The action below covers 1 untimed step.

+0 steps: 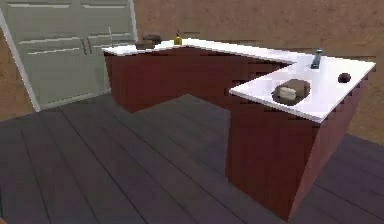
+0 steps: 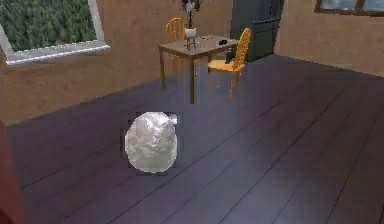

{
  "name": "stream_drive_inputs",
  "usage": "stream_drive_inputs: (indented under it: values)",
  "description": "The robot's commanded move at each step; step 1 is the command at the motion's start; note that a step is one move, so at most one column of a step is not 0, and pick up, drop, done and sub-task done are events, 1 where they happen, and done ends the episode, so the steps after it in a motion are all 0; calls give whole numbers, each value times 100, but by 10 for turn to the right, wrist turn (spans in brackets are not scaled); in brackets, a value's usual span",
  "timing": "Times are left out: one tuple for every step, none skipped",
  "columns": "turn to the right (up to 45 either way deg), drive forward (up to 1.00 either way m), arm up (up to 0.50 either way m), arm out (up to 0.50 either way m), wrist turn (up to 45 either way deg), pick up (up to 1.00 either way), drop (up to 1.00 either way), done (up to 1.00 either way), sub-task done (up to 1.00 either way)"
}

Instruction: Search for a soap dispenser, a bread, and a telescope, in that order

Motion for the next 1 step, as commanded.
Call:
stream_drive_inputs:
  values:
    - [0, 80, 0, 0, 0, 0, 0, 0, 0]
